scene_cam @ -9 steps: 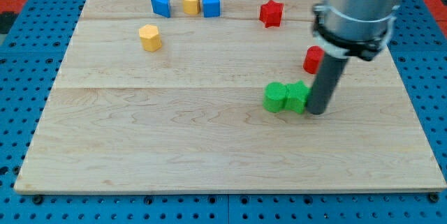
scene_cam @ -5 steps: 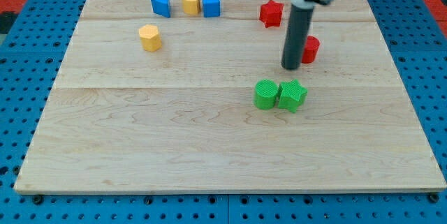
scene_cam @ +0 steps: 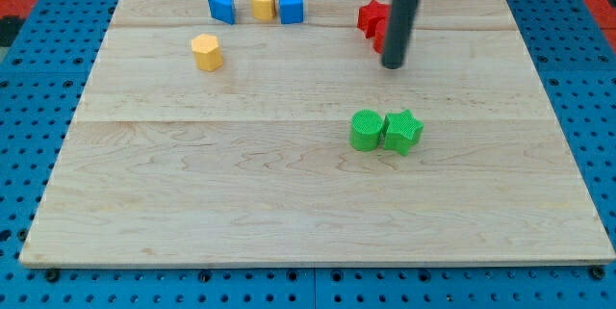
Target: Push the yellow heart into the yellow hexagon
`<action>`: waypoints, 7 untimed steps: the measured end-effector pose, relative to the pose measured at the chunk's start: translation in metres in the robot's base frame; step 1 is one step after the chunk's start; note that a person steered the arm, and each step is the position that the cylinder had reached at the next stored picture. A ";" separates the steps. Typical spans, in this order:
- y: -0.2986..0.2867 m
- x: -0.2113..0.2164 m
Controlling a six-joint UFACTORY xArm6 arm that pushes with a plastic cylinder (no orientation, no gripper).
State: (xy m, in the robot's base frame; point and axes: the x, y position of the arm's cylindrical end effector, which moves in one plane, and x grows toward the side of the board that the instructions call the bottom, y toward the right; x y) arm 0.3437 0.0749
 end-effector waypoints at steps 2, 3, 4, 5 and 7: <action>-0.012 -0.126; -0.036 -0.150; -0.112 -0.138; -0.129 -0.142; -0.201 -0.046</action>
